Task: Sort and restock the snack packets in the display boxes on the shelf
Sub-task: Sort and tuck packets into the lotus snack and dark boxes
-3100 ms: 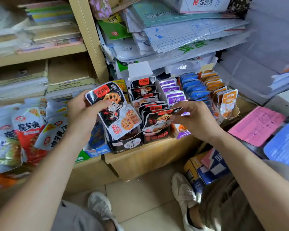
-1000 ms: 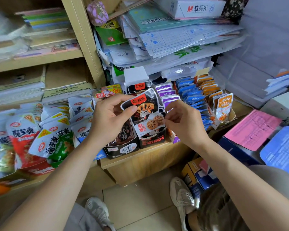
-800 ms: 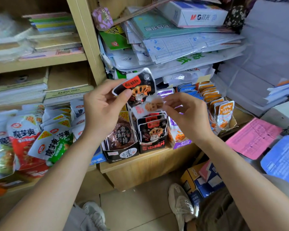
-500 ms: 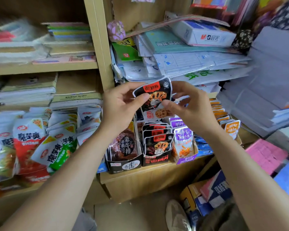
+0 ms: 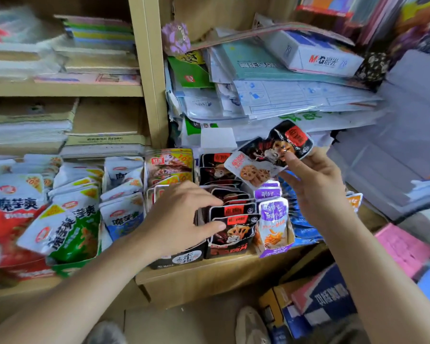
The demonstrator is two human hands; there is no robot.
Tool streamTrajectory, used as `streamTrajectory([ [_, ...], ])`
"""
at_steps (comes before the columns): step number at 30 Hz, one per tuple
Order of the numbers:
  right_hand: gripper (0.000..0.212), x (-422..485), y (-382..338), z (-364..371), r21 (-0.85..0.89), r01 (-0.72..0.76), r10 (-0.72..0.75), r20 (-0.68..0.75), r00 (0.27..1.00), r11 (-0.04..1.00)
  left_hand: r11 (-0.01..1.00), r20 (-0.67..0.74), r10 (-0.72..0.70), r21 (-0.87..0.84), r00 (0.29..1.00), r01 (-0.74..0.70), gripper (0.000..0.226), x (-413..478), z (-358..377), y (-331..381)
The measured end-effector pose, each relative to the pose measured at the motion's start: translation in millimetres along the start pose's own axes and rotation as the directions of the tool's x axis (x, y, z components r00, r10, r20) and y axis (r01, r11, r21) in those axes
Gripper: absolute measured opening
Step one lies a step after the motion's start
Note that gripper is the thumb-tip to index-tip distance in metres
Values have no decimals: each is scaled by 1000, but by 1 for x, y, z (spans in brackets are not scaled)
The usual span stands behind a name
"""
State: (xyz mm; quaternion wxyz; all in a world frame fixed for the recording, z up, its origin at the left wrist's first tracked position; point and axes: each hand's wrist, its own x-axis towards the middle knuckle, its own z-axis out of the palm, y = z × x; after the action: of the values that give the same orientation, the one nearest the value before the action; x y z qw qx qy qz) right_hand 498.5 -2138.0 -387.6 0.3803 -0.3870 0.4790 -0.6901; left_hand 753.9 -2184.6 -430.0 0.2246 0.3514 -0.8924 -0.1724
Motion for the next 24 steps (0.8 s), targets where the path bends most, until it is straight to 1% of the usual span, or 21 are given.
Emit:
streamTrajectory([
  [2,21,-1,2,-2,34,-34,34,18,999,999,996,-72,-1,-84,997,-6,39,-7,5,1],
  [3,20,-1,3,-2,42,-48,46,30,998,998,994,-93,3,-110,996,-13,33,-11,8,3],
  [5,8,-3,6,-5,60,-64,61,39,997,996,990,-118,6,-137,993,-23,28,-17,13,9],
  [6,8,-4,8,-7,73,-62,60,38,998,995,990,-136,5,-136,991,-24,28,-18,14,10],
  [8,10,-4,9,-8,96,-58,57,17,998,994,993,-165,-13,-114,986,-6,36,-15,15,10],
  [10,12,-4,9,-11,106,-52,54,-17,998,993,999,-155,-36,-40,987,30,56,-8,17,7],
  [12,11,-5,9,-13,109,-67,71,-38,997,992,994,-108,-58,81,992,67,72,1,19,5],
  [14,13,-5,10,-15,105,-81,86,-51,995,991,983,-49,-104,146,993,110,81,9,19,5],
  [16,15,-6,11,-17,108,-80,86,-53,995,991,982,-50,-106,149,993,113,83,13,19,6],
  [18,15,-5,10,-18,124,-81,89,-54,995,989,985,-81,-82,147,993,93,79,13,20,9],
  [20,15,-2,11,-19,143,-89,97,-49,994,986,986,-81,-55,156,995,67,74,10,23,12],
  [22,13,0,12,-19,155,-100,107,-32,994,983,993,-50,-31,111,998,37,72,9,26,15],
  [24,13,3,14,-18,166,-120,121,3,993,979,999,-24,-17,30,1000,18,70,7,26,15],
])
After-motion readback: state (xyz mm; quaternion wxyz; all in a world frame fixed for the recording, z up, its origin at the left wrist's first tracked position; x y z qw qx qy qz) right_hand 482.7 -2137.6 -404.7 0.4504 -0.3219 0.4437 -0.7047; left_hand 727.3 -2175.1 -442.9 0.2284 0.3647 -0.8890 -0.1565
